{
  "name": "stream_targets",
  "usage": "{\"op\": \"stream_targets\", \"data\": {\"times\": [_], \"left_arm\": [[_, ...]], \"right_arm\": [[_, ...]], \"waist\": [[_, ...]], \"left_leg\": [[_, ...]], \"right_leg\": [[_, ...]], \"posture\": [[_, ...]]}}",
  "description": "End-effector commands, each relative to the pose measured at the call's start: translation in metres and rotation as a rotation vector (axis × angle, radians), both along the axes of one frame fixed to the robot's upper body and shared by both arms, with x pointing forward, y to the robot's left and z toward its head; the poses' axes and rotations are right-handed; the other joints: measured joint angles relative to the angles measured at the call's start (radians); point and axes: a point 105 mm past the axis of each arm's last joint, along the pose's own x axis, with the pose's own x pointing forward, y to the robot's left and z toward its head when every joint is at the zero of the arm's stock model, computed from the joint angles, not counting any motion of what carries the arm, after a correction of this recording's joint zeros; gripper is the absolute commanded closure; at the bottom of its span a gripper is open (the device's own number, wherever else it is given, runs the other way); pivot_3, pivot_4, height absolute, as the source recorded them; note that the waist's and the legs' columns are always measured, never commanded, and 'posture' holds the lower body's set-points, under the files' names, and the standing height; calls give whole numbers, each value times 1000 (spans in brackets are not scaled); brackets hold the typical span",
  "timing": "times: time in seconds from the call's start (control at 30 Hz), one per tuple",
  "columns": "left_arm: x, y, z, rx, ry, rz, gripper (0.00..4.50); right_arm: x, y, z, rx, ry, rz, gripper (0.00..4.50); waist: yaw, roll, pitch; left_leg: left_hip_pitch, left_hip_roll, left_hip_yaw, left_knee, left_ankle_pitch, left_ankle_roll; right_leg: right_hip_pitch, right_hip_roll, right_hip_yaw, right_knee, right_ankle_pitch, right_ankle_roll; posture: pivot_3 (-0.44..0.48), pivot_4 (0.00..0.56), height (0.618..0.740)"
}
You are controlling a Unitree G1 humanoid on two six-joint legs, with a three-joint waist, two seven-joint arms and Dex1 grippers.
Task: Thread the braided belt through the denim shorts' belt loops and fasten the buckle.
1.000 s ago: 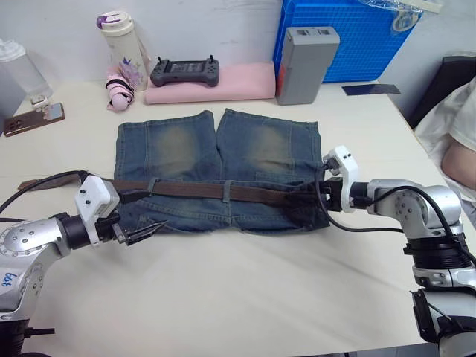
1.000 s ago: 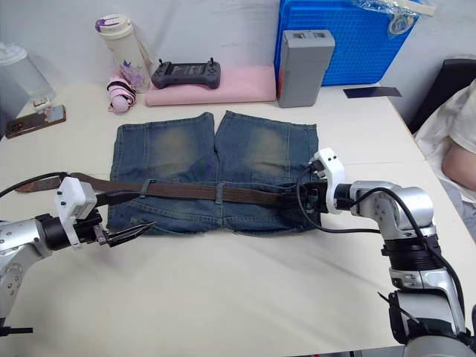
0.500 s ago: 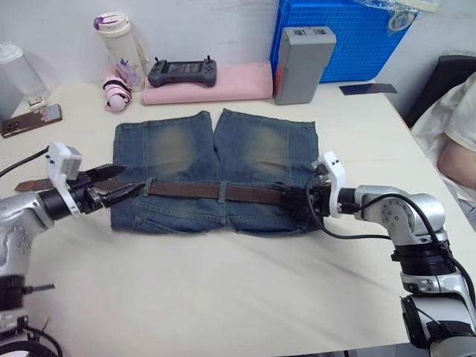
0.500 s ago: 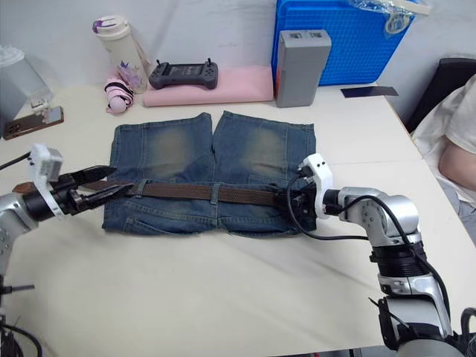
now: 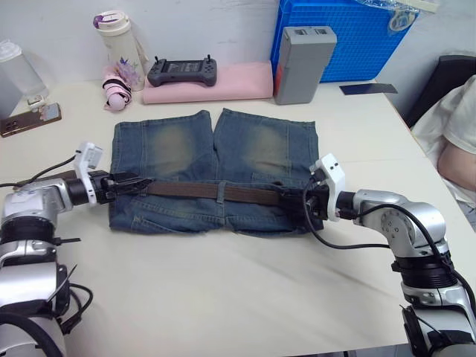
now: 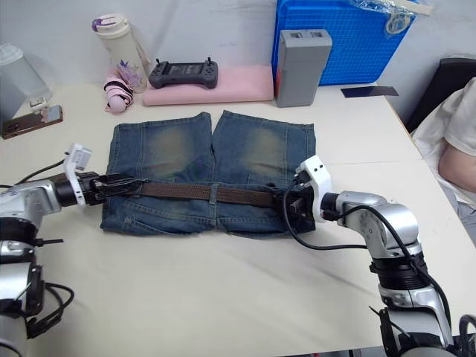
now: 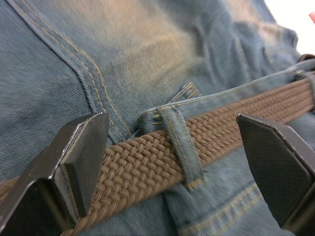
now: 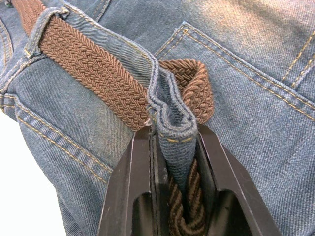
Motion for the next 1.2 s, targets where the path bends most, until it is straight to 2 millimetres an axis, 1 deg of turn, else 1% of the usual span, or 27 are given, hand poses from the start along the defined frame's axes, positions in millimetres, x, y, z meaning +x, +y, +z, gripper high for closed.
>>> {"op": "stream_targets", "data": {"times": [0.03, 0.13, 0.2, 0.23, 0.27, 0.33, 0.37, 0.4, 0.6, 0.8, 0.9, 0.93, 1.2], "left_arm": [[5, -2, -8, 59, 5, -23, 0], [3, -9, -16, 110, 5, -93, 785], [3, -9, -20, 162, -5, -105, 1544], [3, -8, -22, 187, -10, -109, 1770], [2, -8, -24, 209, -12, -122, 2307], [2, -8, -26, 226, -25, -125, 2996], [3, -7, -26, 239, -34, -126, 3243], [4, -8, -25, 249, -46, -130, 3676], [10, -12, -15, 241, -111, -125, 3716], [16, -13, -9, 249, -145, -109, 3716], [16, -14, -3, 198, -153, -109, 4397], [15, -15, -2, 187, -150, -114, 4500], [11, -22, -17, 205, -121, -163, 4500]], "right_arm": [[-7, 9, 11, 22, -51, 35, 4158], [-7, 11, 10, 29, -51, 31, 4158], [-7, 13, 10, 29, -52, 30, 4158], [-7, 13, 10, 29, -52, 29, 4158], [-7, 14, 10, 29, -54, 29, 4158], [-7, 14, 9, 31, -55, 26, 4158], [-6, 14, 10, 31, -56, 26, 4158], [-6, 14, 10, 30, -58, 25, 4158], [-4, 16, 11, 33, -71, 18, 4158], [4, 10, 16, 26, -99, -20, 4158], [4, 10, 16, 25, -101, -25, 4158], [4, 10, 16, 24, -101, -26, 4158], [3, 9, 16, 31, -98, -35, 4158]], "waist": [[-1, 0, 0], [-2, 0, 0], [-1, 0, 0], [-1, -1, 0], [-1, -1, 0], [-1, -1, 0], [-1, -1, 0], [-1, -1, 0], [0, -1, 0], [1, -1, 0], [2, -1, 0], [2, -1, 0], [2, -1, 0]], "left_leg": [[0, 0, 0, 0, 0, 0], [0, 0, 1, 0, 0, 0], [1, 0, 3, 0, 0, 0], [1, 0, 3, 0, 0, 0], [2, 0, 3, 0, 0, 0], [2, 0, 4, 0, 0, 0], [2, 0, 4, 0, 0, 0], [2, 0, 4, 0, 0, 0], [3, 0, 4, 0, 0, 1], [3, 0, 4, 0, 0, 2], [3, 0, 4, 0, 0, 2], [3, 0, 4, 0, 1, 2], [2, -1, 4, 0, 0, 2]], "right_leg": [[0, 0, 0, 0, 0, 0], [0, 0, 0, 0, 0, 0], [-1, 0, 0, 1, 0, 0], [-1, 0, 0, 1, 0, 0], [-1, 0, 0, 2, 0, 0], [-1, 0, 1, 2, 0, 0], [-1, 0, 2, 2, 0, 0], [-1, 0, 3, 2, 0, 0], [-1, -1, 4, 3, 0, 0], [-1, -2, 5, 4, 0, 0], [-1, -2, 4, 4, 0, 0], [-1, -2, 4, 4, 0, 0], [-1, -2, 4, 4, 0, 0]], "posture": [[0, 150, 724], [0, 150, 724], [0, 150, 724], [0, 150, 724], [0, 150, 724], [0, 150, 724], [0, 150, 724], [0, 150, 724], [0, 150, 724], [0, 150, 724], [0, 150, 724], [0, 150, 724], [0, 150, 724]]}}
